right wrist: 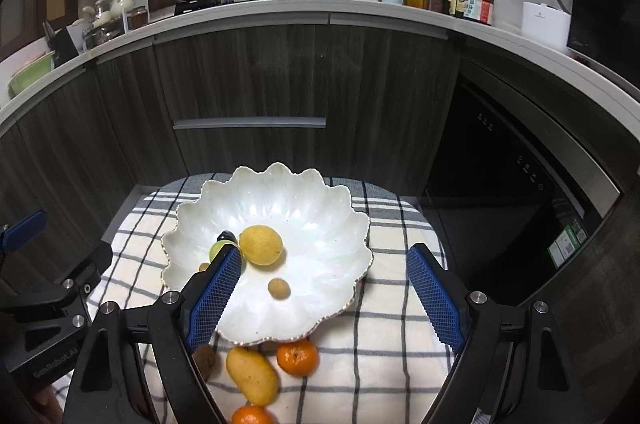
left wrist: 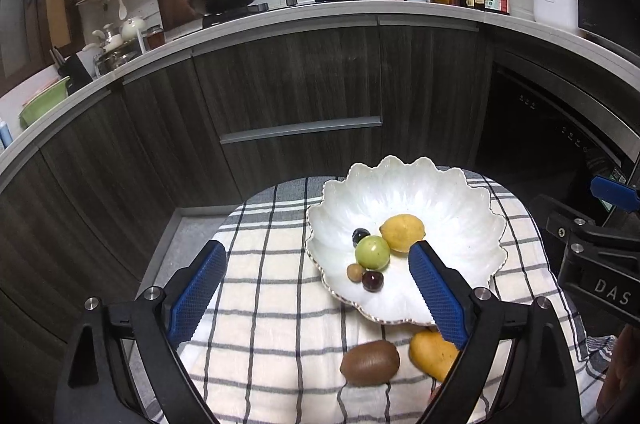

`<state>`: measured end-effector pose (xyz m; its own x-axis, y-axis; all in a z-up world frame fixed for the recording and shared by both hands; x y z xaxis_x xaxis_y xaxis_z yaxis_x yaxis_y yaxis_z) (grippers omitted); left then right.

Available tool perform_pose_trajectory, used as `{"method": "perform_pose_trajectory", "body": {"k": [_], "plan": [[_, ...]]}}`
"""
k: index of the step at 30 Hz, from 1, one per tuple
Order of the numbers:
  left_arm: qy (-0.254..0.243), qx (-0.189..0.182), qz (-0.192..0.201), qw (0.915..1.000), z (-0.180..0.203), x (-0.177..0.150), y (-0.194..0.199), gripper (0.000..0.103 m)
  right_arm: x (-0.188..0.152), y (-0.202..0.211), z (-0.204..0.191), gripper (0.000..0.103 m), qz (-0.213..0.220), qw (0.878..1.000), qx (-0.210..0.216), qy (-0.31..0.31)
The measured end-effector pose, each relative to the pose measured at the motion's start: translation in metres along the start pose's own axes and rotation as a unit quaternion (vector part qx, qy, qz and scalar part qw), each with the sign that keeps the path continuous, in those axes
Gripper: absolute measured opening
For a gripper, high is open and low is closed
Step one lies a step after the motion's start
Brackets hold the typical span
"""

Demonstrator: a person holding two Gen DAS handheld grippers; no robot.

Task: Organize fruits
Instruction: 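Withdraw both open tools from the bowl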

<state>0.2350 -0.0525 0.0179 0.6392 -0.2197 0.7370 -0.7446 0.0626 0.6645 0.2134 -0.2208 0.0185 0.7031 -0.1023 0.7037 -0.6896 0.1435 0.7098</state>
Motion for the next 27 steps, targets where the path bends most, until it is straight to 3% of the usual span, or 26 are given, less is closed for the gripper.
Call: {"method": "perform_pose_trajectory", "body": {"k": [10,27], "plan": [[0.010,0.001,-0.017,0.9998,0.004,-0.031,0.000,0.095,-0.030,0.015,-0.001,0.086,0.000,1.000,-0.009,-0.003],[-0.002,0.008,-0.052,0.9986,0.023,-0.074,-0.038,0.095,-0.080,-0.018,0.009,0.086,-0.051,0.998,-0.018,-0.025]]}}
Point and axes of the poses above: each gripper's, at about its wrist camera, not at the fingertips, and y roughly against the way its jaws point, z to its right, x to its top, the point moved 1 cm from there along -y, roughly the way its jaws point, and after that the axes turned 4 degrees about -z, right-handed, at the moved point
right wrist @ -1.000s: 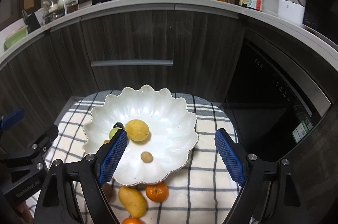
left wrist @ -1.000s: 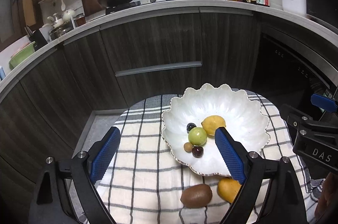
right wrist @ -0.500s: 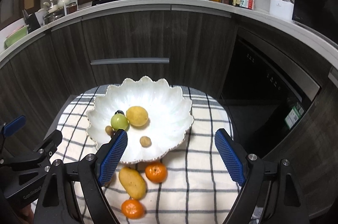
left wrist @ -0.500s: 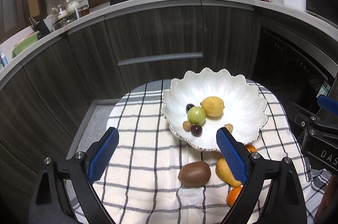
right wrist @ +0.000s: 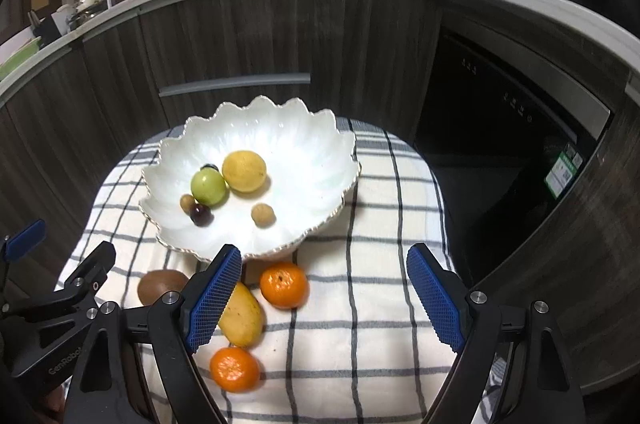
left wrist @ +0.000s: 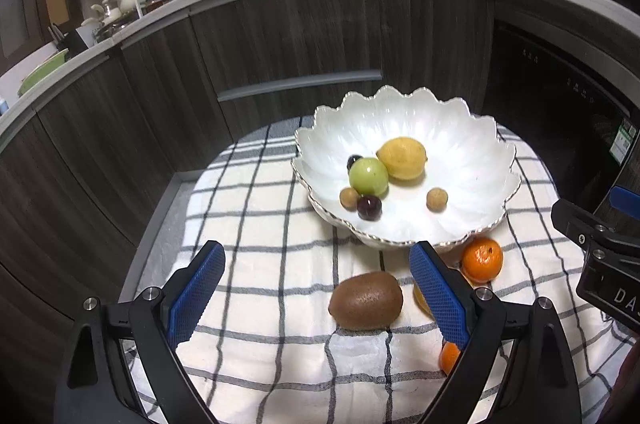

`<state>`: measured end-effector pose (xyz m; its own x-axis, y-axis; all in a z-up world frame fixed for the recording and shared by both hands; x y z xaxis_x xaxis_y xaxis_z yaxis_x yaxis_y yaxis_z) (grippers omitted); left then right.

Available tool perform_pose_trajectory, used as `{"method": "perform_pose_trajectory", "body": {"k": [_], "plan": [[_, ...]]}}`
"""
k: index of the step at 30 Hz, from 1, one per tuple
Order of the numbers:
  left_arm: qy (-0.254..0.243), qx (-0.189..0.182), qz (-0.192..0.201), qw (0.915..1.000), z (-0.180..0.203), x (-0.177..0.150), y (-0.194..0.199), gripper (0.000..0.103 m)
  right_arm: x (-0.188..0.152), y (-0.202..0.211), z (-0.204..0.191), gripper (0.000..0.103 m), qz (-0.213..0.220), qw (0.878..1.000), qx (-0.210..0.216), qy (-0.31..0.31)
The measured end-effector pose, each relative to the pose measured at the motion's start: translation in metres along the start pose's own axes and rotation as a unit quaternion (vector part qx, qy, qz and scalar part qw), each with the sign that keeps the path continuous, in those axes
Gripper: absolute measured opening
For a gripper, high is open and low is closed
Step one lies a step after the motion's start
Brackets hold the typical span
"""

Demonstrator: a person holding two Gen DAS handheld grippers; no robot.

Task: Organize fruits
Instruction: 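Withdraw both open tools from the bowl, then move open left tool down around the brown kiwi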

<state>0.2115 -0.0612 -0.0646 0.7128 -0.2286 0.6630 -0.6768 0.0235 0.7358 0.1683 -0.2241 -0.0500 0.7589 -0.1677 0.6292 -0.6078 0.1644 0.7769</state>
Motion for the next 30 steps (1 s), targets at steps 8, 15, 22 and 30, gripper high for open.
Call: {"method": "perform_pose_trajectory", "body": {"k": [8,15,22,30], "plan": [[-0.009,-0.003,-0.028,0.9996,0.012,-0.012,-0.030,0.094,-0.014,-0.024,0.005,0.086,-0.023,1.000,-0.004,-0.008],[-0.019,-0.004,-0.053,0.9984,0.019,-0.021,-0.052,0.094,-0.025,-0.045,0.008,0.085,-0.046,0.999,-0.004,-0.011],[-0.025,-0.011,-0.070,0.9972,0.026,-0.025,-0.070,0.094,-0.032,-0.061,0.009,0.086,-0.061,0.998,-0.003,-0.015],[-0.024,-0.023,-0.092,0.9952,0.029,-0.032,-0.086,0.087,-0.037,-0.073,0.009,0.086,-0.075,0.997,-0.007,-0.013]]}}
Point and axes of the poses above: each gripper's, at about its wrist camera, not at the fingertips, and y roughly against the way its jaws point, z to its right, x to its top, the point moved 1 cm from there along -y, roughly the way its jaws point, and after that the axes turned 4 degrees about -z, right-handed, at the moved point
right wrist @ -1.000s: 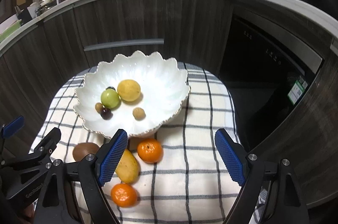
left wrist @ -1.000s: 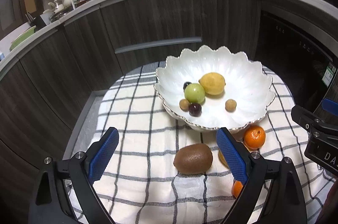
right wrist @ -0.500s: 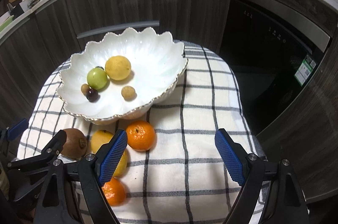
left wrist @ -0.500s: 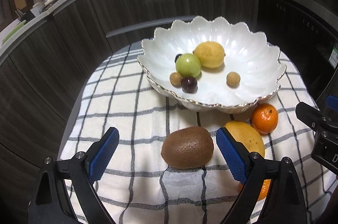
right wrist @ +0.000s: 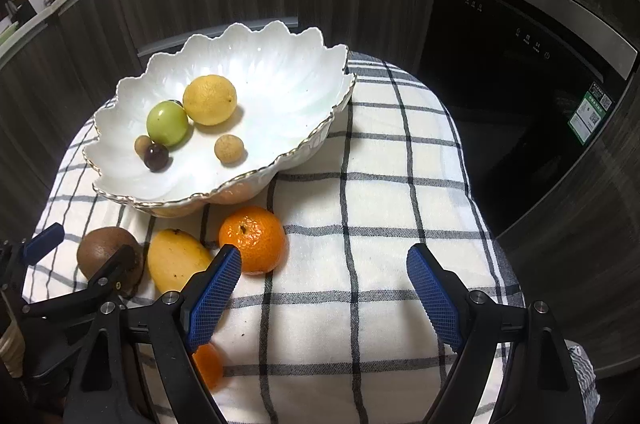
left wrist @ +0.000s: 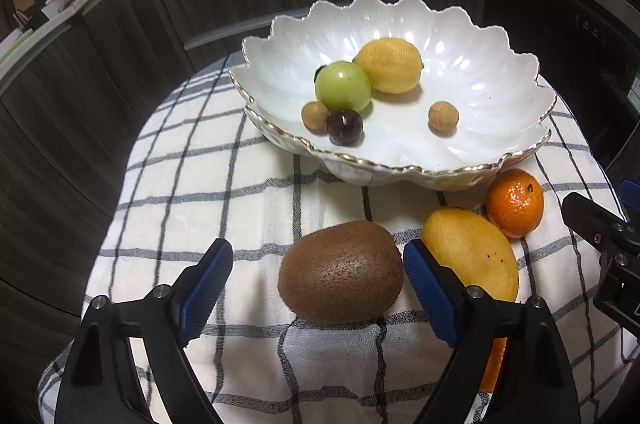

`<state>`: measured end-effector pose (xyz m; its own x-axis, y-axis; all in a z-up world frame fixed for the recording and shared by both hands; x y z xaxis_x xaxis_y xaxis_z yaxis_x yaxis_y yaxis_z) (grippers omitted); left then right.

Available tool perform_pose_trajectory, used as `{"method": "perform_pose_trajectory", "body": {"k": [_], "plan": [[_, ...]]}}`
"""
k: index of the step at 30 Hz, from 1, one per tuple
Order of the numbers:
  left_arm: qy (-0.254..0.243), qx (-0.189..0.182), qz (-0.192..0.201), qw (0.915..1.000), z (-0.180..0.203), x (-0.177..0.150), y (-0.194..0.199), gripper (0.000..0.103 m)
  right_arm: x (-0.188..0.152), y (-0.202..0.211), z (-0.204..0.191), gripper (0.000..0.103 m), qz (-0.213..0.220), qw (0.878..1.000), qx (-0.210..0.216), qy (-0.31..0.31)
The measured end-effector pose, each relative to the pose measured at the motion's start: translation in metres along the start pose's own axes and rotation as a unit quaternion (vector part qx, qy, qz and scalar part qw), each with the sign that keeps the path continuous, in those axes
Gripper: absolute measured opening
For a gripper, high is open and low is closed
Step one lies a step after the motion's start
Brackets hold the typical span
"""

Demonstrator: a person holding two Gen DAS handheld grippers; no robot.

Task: Organize fruits
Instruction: 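Move open left tool down around the brown kiwi, then close left tool on the kiwi while right tool closes on the yellow mango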

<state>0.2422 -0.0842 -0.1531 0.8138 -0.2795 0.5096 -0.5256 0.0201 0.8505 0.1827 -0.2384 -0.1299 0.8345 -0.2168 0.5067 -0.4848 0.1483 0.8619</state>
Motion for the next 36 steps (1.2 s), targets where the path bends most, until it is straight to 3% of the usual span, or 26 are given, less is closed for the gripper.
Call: {"method": "perform_pose_trajectory", "body": {"k": [7,13,15,24,36], "plan": [[0.000,-0.008,0.001,1.0000,0.001,0.002,-0.003,0.084,-0.002,-0.006,-0.001,0.086,-0.008,1.000,0.004,0.000],[-0.004,-0.025,-0.002,0.9997,0.005,0.000,-0.006,0.073,-0.003,-0.010,0.001,0.086,-0.012,1.000,0.005,-0.004],[-0.004,-0.031,-0.001,0.9995,0.006,0.000,-0.006,0.064,-0.003,-0.010,0.002,0.086,-0.013,1.000,0.006,-0.005],[0.001,-0.036,0.005,0.9993,0.002,-0.002,0.000,0.062,-0.003,-0.010,0.002,0.086,-0.012,1.000,0.005,-0.005],[0.008,-0.012,0.042,0.9990,-0.023,-0.002,0.035,0.062,0.000,0.006,-0.017,0.086,-0.003,0.999,0.035,0.015]]}}
Point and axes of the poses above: each gripper's, at about its wrist camera, not at the fingertips, and y roughly against the way its jaws point, z to its right, x to its top, the point moved 1 cm from there along -y, roughly the way its jaws point, and after that the axes turned 4 degrees about -z, right-handed, at the moved point
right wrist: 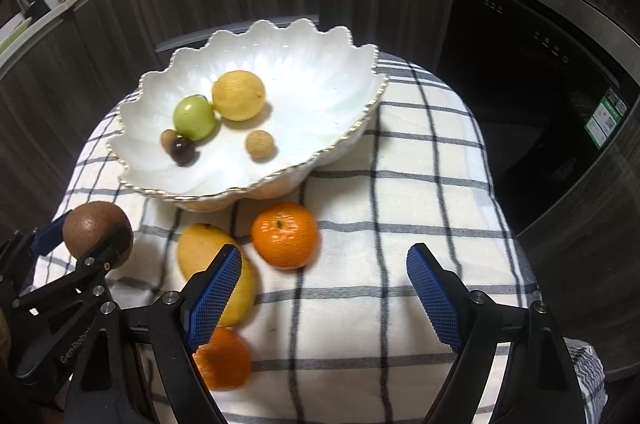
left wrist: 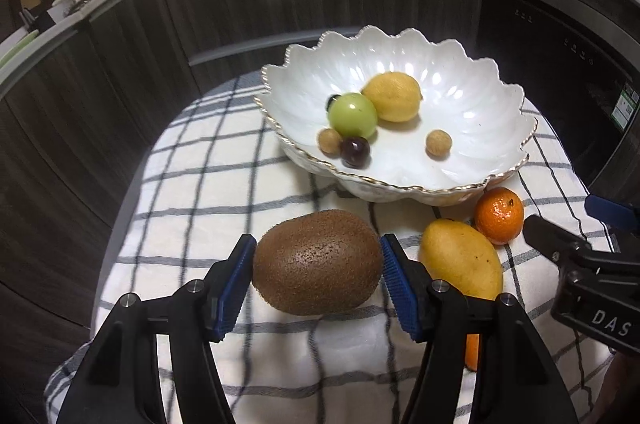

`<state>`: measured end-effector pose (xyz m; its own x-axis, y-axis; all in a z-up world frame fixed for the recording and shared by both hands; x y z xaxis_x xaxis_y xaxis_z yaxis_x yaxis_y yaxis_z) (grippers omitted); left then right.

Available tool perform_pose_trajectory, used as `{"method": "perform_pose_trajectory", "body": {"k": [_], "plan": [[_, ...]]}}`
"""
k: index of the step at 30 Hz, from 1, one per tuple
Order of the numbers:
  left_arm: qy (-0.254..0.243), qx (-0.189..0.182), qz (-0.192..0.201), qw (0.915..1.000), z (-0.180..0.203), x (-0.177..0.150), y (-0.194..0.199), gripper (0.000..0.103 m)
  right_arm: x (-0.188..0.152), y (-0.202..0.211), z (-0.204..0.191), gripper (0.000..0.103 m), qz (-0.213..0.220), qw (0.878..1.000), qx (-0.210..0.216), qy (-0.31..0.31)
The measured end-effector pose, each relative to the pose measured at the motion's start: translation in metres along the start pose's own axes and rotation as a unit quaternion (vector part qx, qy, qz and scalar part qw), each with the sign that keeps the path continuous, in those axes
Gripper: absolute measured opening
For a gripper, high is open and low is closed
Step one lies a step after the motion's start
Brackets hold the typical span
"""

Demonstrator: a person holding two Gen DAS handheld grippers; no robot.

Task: Organize fruits
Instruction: 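Close left tool on the kiwi while right tool closes on the yellow mango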

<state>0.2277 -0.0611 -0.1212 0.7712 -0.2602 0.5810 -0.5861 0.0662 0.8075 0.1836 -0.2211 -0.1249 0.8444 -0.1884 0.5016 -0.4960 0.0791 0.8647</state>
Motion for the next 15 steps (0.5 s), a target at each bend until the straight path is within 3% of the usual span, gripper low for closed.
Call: {"method": "perform_pose_trajectory", "body": {"k": [8,15], "plan": [[0.026,0.021,0.001,0.9994,-0.031,-0.009,0.007,0.062,0.000,-0.003,-0.041,0.084,-0.016,0.998,0.041,0.044],[0.045,0.026,-0.005,0.9986,-0.047,-0.015,0.002,0.062,-0.004,-0.023,-0.060,0.070,-0.044,0.996,0.046,0.058]]}}
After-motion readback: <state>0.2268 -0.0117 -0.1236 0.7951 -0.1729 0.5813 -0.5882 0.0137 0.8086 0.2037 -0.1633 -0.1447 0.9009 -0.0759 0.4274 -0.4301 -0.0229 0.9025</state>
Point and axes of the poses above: each gripper's, at about its wrist camera, not at the fingertips, and y roughly against the way its jaws point, z to its right, x to its top, the point moved 1 cm from there along -y, roughly the way its jaws point, and after that the axes turned 4 degrees about -z, right-handed, at the moved point
